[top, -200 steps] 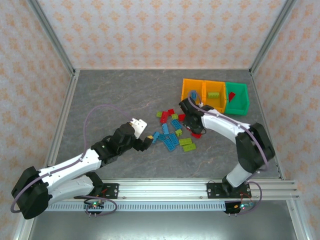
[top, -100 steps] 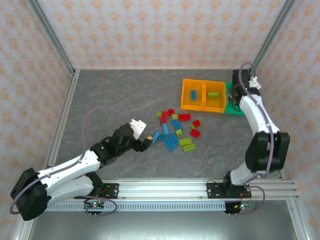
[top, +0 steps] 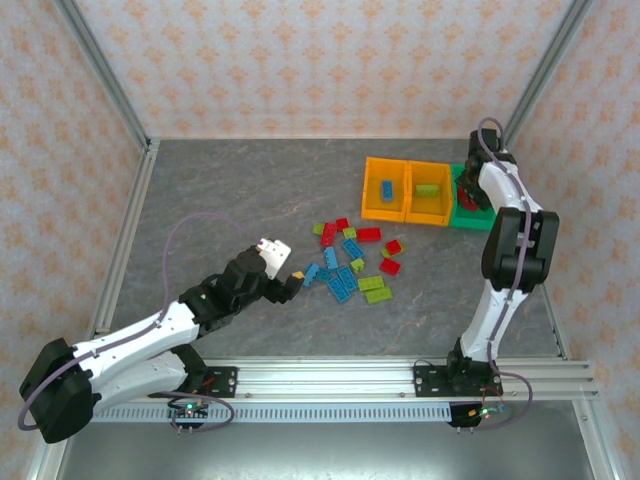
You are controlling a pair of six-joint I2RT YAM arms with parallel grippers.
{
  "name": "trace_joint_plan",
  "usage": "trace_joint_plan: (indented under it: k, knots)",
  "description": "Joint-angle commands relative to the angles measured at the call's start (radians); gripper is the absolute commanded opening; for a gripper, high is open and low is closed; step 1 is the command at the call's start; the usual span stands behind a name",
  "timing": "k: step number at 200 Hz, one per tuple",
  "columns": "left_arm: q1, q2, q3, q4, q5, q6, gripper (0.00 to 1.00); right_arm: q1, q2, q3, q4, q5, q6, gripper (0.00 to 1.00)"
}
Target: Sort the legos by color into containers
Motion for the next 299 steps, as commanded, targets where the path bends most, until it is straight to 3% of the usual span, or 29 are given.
trace_joint_plan:
  k: [1, 35, 59, 86, 105, 138, 164, 184, 221, 258, 299]
  knots:
    - [0.000, 0.004, 0.006, -0.006, -0.144, -0.027, 0.89, 0.016, -0.207, -0.124, 0.002, -0.057, 0.023, 0.64]
    - [0.012, 0.004, 0.016, -0.019, -0.145, -0.082, 0.88, 0.140, -0.498, -0.361, 0.020, -0.225, -0.034, 0.66]
    - [0.041, 0.047, 0.095, -0.103, -0.006, -0.181, 0.81, 0.297, -0.650, -0.462, -0.010, -0.440, -0.106, 0.67]
    - [0.042, 0.190, 0.259, -0.273, 0.187, -0.282, 0.76, 0.525, -0.729, -0.487, -0.134, -0.448, -0.157, 0.69]
    - [0.040, 0.302, 0.347, -0.354, 0.269, -0.296, 0.75, 0.607, -0.771, -0.521, -0.152, -0.444, -0.137, 0.69]
    - [0.022, 0.472, 0.437, -0.461, 0.247, -0.245, 0.71, 0.622, -0.825, -0.554, -0.164, -0.425, -0.120, 0.70]
    - [0.020, 0.567, 0.461, -0.462, 0.212, -0.232, 0.69, 0.621, -0.847, -0.564, -0.176, -0.411, -0.127, 0.70]
    - [0.019, 0.648, 0.489, -0.433, 0.245, -0.218, 0.67, 0.622, -0.845, -0.570, -0.175, -0.405, -0.132, 0.71]
    - [0.017, 0.767, 0.506, -0.389, 0.233, -0.229, 0.52, 0.621, -0.817, -0.547, -0.187, -0.394, -0.143, 0.71]
    - [0.013, 0.726, 0.474, -0.356, 0.198, -0.230, 0.23, 0.622, -0.830, -0.563, -0.166, -0.386, -0.126, 0.71]
    - [-0.033, 0.511, 0.525, -0.398, 0.229, -0.236, 0.19, 0.622, -0.843, -0.563, -0.152, -0.327, -0.084, 0.71]
